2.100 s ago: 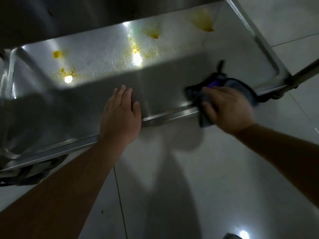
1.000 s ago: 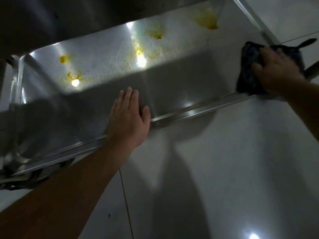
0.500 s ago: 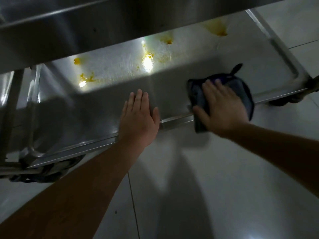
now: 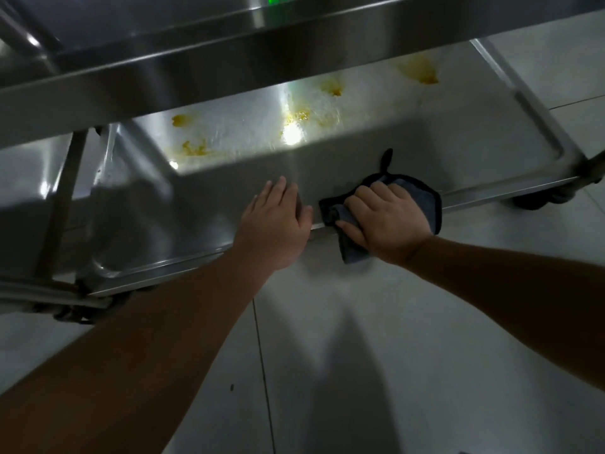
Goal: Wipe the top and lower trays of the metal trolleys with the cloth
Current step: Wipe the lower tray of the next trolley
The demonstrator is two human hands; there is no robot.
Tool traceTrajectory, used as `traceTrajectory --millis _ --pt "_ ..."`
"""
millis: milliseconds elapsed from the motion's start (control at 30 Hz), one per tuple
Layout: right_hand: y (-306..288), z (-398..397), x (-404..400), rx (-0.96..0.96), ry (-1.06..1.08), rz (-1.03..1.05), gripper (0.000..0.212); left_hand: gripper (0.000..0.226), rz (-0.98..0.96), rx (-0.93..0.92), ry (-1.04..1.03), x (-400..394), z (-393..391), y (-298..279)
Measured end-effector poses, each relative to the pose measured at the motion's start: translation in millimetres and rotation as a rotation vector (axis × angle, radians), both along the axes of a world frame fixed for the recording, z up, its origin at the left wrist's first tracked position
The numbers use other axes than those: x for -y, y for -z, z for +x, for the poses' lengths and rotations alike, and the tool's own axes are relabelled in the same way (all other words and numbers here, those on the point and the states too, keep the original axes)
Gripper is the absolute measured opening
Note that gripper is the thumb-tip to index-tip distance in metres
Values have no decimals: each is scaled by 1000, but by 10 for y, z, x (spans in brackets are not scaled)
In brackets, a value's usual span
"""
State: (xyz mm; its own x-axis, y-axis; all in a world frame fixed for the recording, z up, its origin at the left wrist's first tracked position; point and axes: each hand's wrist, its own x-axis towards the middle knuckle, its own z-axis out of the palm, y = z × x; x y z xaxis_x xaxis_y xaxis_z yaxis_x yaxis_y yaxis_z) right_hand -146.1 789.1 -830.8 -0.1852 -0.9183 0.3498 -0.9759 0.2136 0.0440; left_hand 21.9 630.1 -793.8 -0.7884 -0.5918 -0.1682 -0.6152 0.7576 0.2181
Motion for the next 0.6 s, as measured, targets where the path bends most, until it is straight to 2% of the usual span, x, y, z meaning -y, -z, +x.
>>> traceTrajectory --millis 133,233,333,500,600 --pt "-230 -60 118 -21 -129 149 48 65 24 24 56 -78 277 -45" --pt "-420 -20 255 36 -114 284 57 65 15 41 89 -52 408 -106" --pt "-526 143 325 109 -121 324 56 65 10 47 83 16 478 -186" --pt "-603 499 318 81 -119 385 69 54 -18 -40 89 77 580 -344" --pt "-737 646 324 219 -92 507 63 53 -9 -16 67 46 721 -455"
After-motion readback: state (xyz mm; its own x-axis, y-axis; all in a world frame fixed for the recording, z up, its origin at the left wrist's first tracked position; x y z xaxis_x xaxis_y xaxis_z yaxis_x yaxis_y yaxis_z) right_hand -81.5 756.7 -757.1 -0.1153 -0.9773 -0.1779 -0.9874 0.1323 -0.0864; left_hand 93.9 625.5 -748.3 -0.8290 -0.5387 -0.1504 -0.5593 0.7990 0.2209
